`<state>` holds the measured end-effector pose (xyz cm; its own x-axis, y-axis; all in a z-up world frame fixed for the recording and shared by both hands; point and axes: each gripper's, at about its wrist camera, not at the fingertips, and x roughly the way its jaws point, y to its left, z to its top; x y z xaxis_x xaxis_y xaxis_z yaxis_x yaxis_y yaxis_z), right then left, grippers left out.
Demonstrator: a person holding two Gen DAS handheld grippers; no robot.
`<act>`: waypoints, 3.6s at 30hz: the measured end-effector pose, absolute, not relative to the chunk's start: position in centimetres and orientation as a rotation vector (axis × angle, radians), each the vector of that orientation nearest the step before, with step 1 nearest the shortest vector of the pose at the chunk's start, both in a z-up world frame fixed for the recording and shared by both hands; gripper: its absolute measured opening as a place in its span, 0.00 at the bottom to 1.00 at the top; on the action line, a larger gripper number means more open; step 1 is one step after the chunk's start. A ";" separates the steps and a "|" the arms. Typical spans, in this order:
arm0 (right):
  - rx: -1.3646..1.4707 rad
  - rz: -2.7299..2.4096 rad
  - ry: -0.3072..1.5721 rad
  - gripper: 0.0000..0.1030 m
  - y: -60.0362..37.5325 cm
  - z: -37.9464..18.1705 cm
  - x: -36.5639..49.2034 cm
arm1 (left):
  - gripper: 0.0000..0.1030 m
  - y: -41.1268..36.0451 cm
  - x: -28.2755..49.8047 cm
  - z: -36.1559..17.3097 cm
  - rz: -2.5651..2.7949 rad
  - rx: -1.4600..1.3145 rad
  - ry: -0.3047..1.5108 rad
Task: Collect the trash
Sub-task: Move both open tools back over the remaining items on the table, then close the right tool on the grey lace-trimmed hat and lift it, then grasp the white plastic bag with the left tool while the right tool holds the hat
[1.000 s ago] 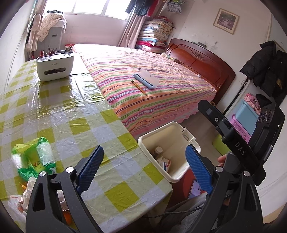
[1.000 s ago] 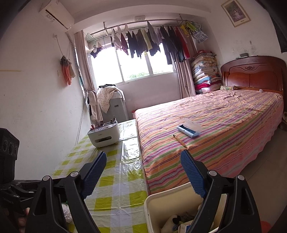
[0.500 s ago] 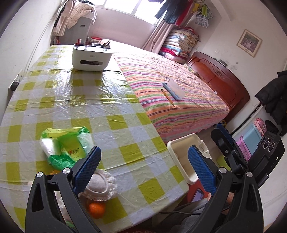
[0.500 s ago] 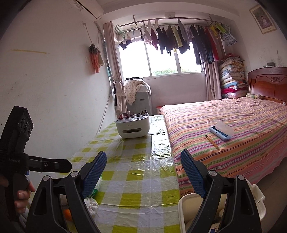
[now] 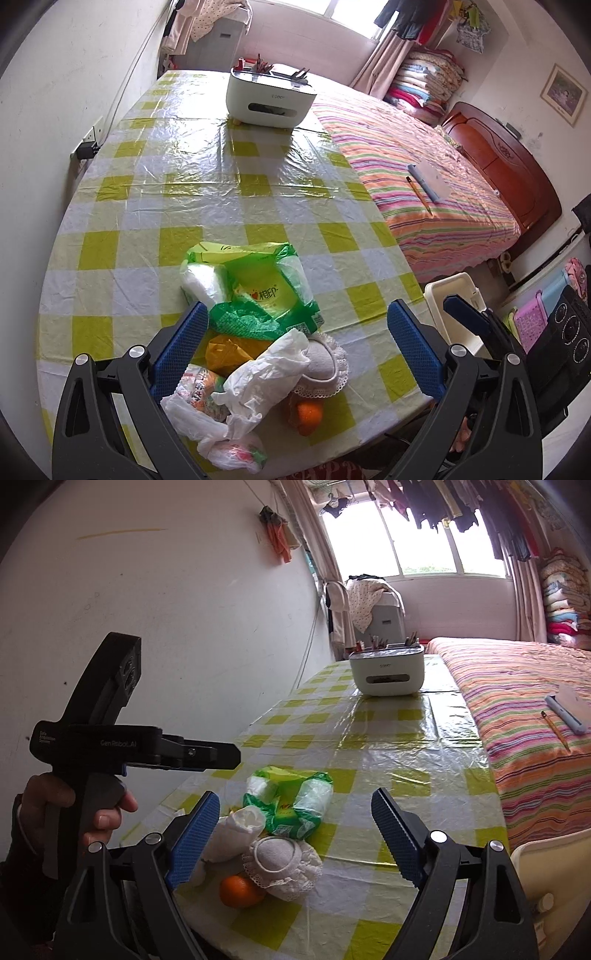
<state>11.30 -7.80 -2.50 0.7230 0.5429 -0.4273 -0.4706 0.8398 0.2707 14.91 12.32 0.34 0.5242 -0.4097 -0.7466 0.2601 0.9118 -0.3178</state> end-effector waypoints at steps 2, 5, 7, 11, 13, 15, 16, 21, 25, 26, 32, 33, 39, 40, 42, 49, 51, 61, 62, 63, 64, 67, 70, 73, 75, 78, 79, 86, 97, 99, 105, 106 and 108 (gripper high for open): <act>0.116 0.597 0.567 0.80 -6.4 -3.2 11.6 | 0.93 12.7 14.6 0.1 -0.411 -0.165 0.952; 0.072 0.611 0.629 0.80 -4.7 -4.5 11.8 | 0.93 12.8 14.3 -0.5 -0.435 -0.149 0.987; 0.064 0.622 0.673 0.80 -4.1 -5.2 12.2 | 0.93 13.1 14.1 -1.0 -0.443 -0.153 1.004; 0.053 0.609 0.728 0.80 -3.2 -6.4 13.0 | 0.93 13.7 14.2 -2.1 -0.437 -0.163 1.048; 0.054 0.602 0.759 0.80 -2.8 -6.9 13.6 | 0.93 14.0 14.3 -2.5 -0.433 -0.178 1.064; 0.056 0.602 0.797 0.80 -2.3 -7.6 14.3 | 0.93 14.3 14.4 -2.8 -0.440 -0.194 1.079; 0.055 0.598 0.813 0.80 -2.2 -8.0 14.6 | 0.93 14.4 14.3 -3.0 -0.447 -0.200 1.086; 0.026 0.601 0.890 0.80 -0.7 -9.6 16.0 | 0.93 13.7 13.9 -3.5 -0.497 -0.182 1.125; -0.036 0.568 0.920 0.79 0.4 -10.8 16.3 | 0.93 12.9 13.7 -4.1 -0.520 -0.167 1.156; -0.028 0.564 0.925 0.71 0.4 -11.1 16.5 | 0.93 12.7 13.7 -4.3 -0.523 -0.163 1.164; -0.002 0.490 0.913 0.47 -1.1 -10.7 17.0 | 0.93 11.7 13.5 -4.8 -0.535 -0.139 1.186; 0.013 0.486 0.913 0.47 -1.4 -10.6 17.1 | 0.93 11.6 13.5 -4.9 -0.536 -0.134 1.190; 0.041 0.441 0.875 0.47 -3.3 -9.7 16.7 | 0.93 11.2 13.4 -5.1 -0.548 -0.130 1.196; 0.038 0.439 0.872 0.47 -3.4 -9.7 16.6 | 0.93 11.1 13.4 -5.1 -0.547 -0.127 1.198; 0.030 0.427 0.863 0.47 -3.6 -9.4 16.4 | 0.93 11.1 13.4 -4.9 -0.549 -0.125 1.198; 0.036 0.379 0.846 0.47 -5.2 -8.9 16.4 | 0.93 11.0 13.4 -4.4 -0.611 -0.117 1.222; 0.056 0.367 0.836 0.47 -6.1 -8.7 16.3 | 0.93 10.8 13.5 -4.9 -0.612 -0.120 1.246; 0.145 0.339 0.800 0.47 -9.1 -7.8 16.0 | 0.93 7.3 12.0 -6.0 -0.674 0.039 1.286; 0.148 0.340 0.800 0.47 -9.2 -7.8 16.0 | 0.93 7.3 12.1 -6.1 -0.657 0.044 1.283; 0.149 0.340 0.800 0.47 -9.3 -7.8 16.0 | 0.93 7.4 12.2 -6.0 -0.643 0.049 1.275; 0.149 0.341 0.800 0.47 -9.3 -7.8 15.9 | 0.93 7.5 12.3 -5.9 -0.631 0.052 1.267; 0.144 0.344 0.799 0.47 -9.2 -7.9 15.8 | 0.93 7.6 13.0 -5.9 -0.595 0.075 1.251; 0.142 0.347 0.797 0.47 -9.2 -7.9 15.7 | 0.93 7.9 13.9 -6.7 -0.565 0.086 1.283; 0.146 0.351 0.792 0.47 -9.2 -7.8 15.6 | 0.92 8.1 14.7 -7.6 -0.551 0.075 1.306; 0.144 0.349 0.786 0.47 -9.2 -7.7 15.5 | 0.92 7.8 15.1 -8.3 -0.545 0.077 1.323; 0.146 0.350 0.780 0.47 -9.2 -7.6 15.4 | 0.91 7.3 15.4 -8.8 -0.547 0.078 1.332; 0.145 0.350 0.778 0.47 -9.2 -7.6 15.4 | 0.90 7.1 15.5 -9.0 -0.541 0.079 1.328; 0.159 0.339 0.764 0.47 -9.8 -7.4 15.1 | 0.46 6.5 15.7 -9.2 -0.526 0.096 1.308; 0.182 0.325 0.744 0.47 -10.6 -6.9 14.8 | 0.30 6.7 15.8 -6.6 -0.533 -0.010 1.186; 0.186 0.322 0.739 0.47 -10.7 -6.9 14.7 | 0.30 6.8 15.8 -5.8 -0.543 -0.048 1.163; 0.208 0.298 0.717 0.47 -11.8 -6.6 14.5 | 0.30 6.3 16.0 -4.2 -0.561 -0.117 1.134; 0.212 0.293 0.715 0.47 -12.0 -6.5 14.4 | 0.30 6.0 15.9 -4.0 -0.566 -0.121 1.129; 0.217 0.285 0.713 0.47 -12.4 -6.5 14.3 | 0.30 5.4 15.8 -3.5 -0.576 -0.120 1.121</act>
<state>14.30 -12.45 -6.47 0.7207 0.3294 -0.6100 -0.1826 0.9390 0.2913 15.80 5.42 -3.48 0.3067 -0.4926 -0.8144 0.3754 0.8489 -0.3721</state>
